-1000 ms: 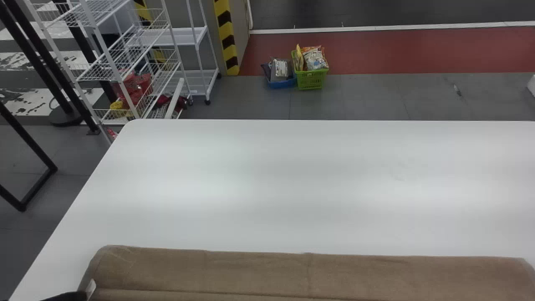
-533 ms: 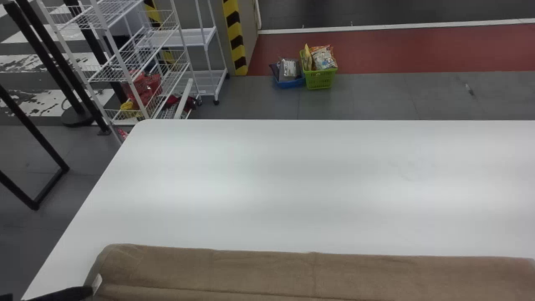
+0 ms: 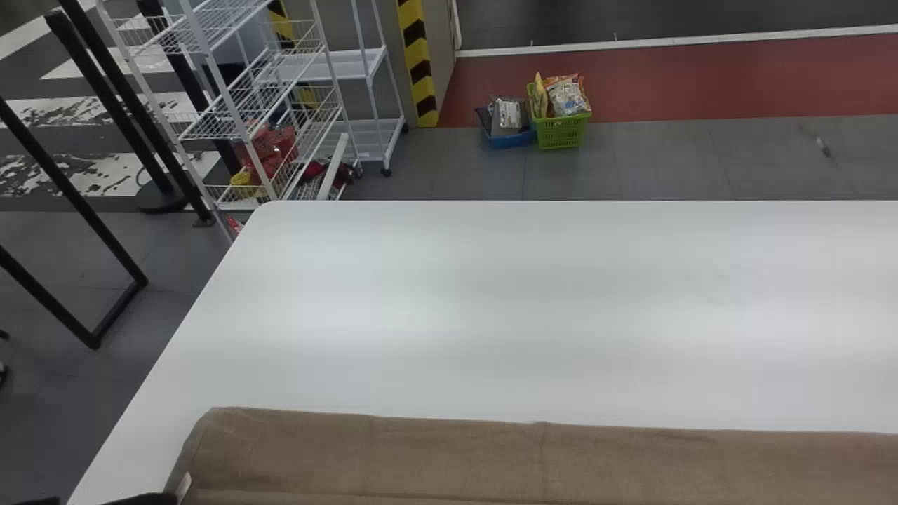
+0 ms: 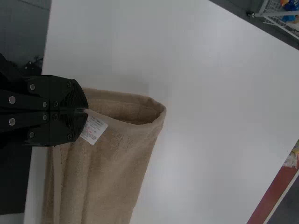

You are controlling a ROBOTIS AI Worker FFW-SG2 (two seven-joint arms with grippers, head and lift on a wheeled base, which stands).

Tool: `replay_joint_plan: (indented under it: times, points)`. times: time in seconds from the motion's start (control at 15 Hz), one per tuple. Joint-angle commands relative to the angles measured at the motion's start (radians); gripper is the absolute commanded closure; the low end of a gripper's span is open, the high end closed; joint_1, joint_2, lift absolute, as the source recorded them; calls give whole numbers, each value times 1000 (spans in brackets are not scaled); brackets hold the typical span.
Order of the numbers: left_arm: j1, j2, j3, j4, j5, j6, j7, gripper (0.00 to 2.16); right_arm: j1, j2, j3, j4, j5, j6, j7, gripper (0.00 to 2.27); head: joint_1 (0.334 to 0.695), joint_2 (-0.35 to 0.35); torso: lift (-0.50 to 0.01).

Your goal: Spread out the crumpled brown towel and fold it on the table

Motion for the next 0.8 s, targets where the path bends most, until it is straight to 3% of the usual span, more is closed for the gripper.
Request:
replay_joint_plan:
  times: [0.0, 0.13, 0.2, 0.27, 0.4, 0.47, 0.6, 0.67, 0.73]
  points:
    - [13, 1, -3, 2, -13, 4, -10, 1386, 6, 1, -22, -1, 3, -11, 0, 1443, 695, 206, -127]
    - [14, -2, -22, 23, -38, 4, -10, 1362, 12, 1, -26, 9, 4, -27, 3, 1443, 695, 201, -127]
    - [11, -2, -35, 36, -47, 4, -8, 1204, 21, 1, -26, 11, 3, -39, 1, 1443, 695, 190, -127]
    - [8, -4, -42, 43, -55, 4, -5, 961, 25, 1, -25, 14, 3, -39, 1, 1443, 695, 186, -127]
    - [2, -4, -46, 49, -58, 4, 0, 184, 41, 1, -20, 22, 3, -54, 0, 1420, 695, 181, -127]
    - [-1, -6, -46, 49, -58, 4, 1, 70, 42, 1, -19, 25, 3, -54, 1, 1187, 695, 180, -127]
    - [-7, -6, -35, 43, -58, 4, 10, 60, 47, 1, -19, 25, 1, -63, 1, 201, 695, 184, -127]
    - [-10, -6, -26, 43, -56, 4, 15, 63, 47, 1, -19, 23, 3, -63, 3, 46, 695, 187, -127]
    - [-12, -7, -17, 39, -56, 4, 23, 63, 47, 1, -19, 20, 1, -63, 4, 29, 695, 191, -127]
